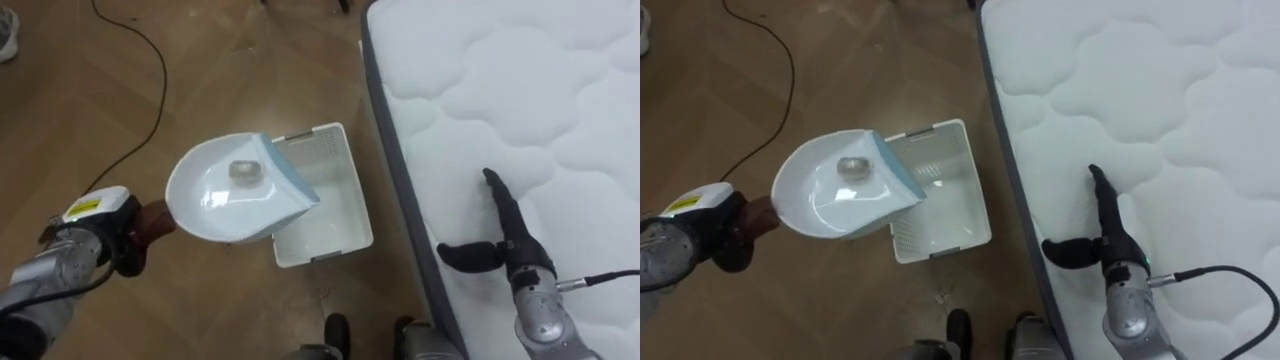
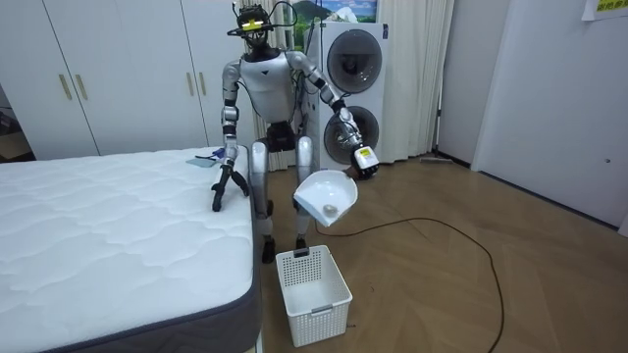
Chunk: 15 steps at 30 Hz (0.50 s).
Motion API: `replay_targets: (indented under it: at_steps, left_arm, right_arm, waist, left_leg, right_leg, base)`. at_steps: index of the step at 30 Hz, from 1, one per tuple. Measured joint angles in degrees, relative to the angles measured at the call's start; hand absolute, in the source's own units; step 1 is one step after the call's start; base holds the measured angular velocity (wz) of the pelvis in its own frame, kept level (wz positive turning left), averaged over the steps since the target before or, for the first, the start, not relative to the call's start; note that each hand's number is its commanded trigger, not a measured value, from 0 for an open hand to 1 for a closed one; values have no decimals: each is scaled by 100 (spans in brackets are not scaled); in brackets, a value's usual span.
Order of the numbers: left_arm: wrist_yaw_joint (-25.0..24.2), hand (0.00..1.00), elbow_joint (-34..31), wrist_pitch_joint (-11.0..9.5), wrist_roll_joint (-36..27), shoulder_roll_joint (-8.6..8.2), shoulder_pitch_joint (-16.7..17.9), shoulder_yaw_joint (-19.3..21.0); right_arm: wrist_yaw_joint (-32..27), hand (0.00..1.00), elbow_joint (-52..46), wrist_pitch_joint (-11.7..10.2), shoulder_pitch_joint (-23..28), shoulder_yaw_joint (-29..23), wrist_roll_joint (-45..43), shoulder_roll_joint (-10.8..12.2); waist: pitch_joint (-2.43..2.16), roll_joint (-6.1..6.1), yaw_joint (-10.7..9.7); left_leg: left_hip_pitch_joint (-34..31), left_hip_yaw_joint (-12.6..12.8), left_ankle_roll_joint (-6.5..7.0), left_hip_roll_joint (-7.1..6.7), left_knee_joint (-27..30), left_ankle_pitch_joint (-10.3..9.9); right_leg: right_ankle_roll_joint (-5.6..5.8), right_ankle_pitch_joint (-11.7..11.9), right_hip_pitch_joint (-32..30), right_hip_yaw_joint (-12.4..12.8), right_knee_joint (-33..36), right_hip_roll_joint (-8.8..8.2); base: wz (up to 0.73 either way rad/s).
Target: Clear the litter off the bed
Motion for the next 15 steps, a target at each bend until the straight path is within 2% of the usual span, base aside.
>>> replay_targets:
  at_steps: [4, 9, 11, 15]
  left_arm:
    - [0, 100, 83, 182, 118, 23, -46, -90]
    - [-21, 100, 62, 164, 603, 94, -47, -205]
    - [-88, 100, 61, 145, 842, 176, -104, -212]
    - [-88, 100, 17, 145, 1020, 267, -164, -214]
  right_arm:
    - [-129, 0, -3, 12, 9, 50, -46, 3]
    - [-153, 0, -32, 54, 16, 48, -46, 3]
    - [-164, 0, -63, 55, 17, 48, -2, 2]
    - [-194, 0, -63, 57, 12, 102, 44, -5]
  waist:
    - [4, 7, -65]
    - [12, 24, -82]
    - [11, 23, -84]
    - [12, 21, -87]
  left_leg:
    - [-10, 26, 4, 2, -3, -3]
    - [-104, 25, 39, 4, 82, -27]
    - [-134, 20, 55, -4, 135, -38]
    - [-128, 23, 56, -10, 157, -37]
  right_leg:
    - [18, -12, 2, -51, 3, -52]
    - [41, -28, -26, -107, 30, -60]
    - [51, -42, -37, -116, 71, -73]
    - [51, -42, -25, -124, 95, -84]
  base:
    - [6]
    - [8]
    - [4]
    - [0]
